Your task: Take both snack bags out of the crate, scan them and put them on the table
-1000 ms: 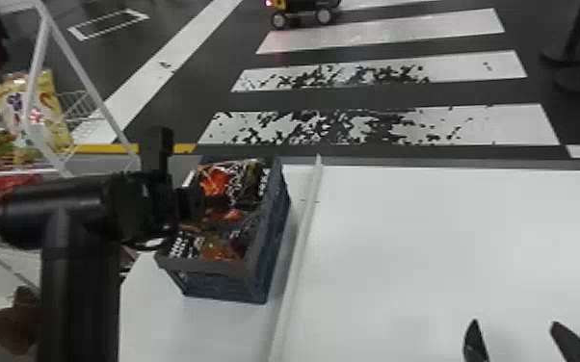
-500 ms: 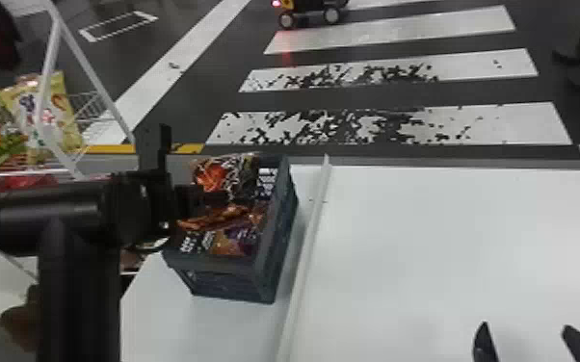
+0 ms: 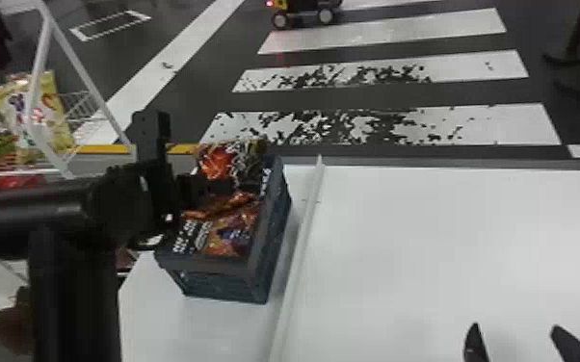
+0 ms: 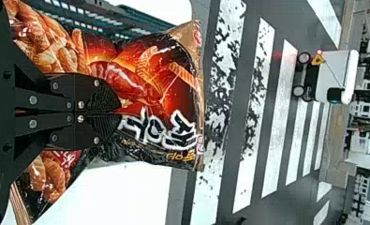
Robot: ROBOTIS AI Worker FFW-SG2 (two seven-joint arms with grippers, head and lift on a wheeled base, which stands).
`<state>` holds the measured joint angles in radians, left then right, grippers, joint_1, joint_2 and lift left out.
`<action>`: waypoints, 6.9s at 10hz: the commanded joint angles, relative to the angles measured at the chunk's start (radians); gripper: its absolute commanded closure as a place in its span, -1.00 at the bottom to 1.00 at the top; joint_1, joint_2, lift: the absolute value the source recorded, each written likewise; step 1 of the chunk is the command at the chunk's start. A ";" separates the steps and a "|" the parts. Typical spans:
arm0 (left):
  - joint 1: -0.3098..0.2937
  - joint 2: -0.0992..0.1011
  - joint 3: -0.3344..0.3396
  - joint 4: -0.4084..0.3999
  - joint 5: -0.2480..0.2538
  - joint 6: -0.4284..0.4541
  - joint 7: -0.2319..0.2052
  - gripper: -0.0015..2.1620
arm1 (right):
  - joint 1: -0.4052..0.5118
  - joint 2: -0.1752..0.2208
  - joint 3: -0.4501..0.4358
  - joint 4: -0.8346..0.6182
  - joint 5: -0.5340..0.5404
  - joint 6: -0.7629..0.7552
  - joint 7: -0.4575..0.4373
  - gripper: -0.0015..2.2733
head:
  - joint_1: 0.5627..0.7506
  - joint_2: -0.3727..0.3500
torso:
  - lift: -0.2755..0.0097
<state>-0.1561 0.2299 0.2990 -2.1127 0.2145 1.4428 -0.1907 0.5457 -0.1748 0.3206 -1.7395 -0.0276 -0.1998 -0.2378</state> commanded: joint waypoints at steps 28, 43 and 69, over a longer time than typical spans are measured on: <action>0.167 -0.232 -0.739 0.323 0.135 -0.557 0.539 0.73 | 0.008 0.002 -0.012 0.008 -0.021 -0.178 -0.040 -0.89 | 0.41 -0.48 | 0.27; 0.492 -0.081 -0.462 -0.119 -0.070 -0.919 0.341 -0.93 | -0.010 0.009 -0.021 0.000 -0.034 -0.132 -0.009 -0.90 | 0.41 -0.07 | 0.27; 0.868 -0.064 -0.231 0.126 -0.070 -1.836 0.011 -0.90 | -0.263 0.176 -0.357 -0.172 -0.733 1.166 0.176 -0.89 | 0.41 0.68 | 0.27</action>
<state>0.7131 0.1668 0.0675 -1.9880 0.1435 -0.3930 -0.1790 0.2922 -0.0015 -0.0367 -1.9261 -0.7603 0.9657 -0.0600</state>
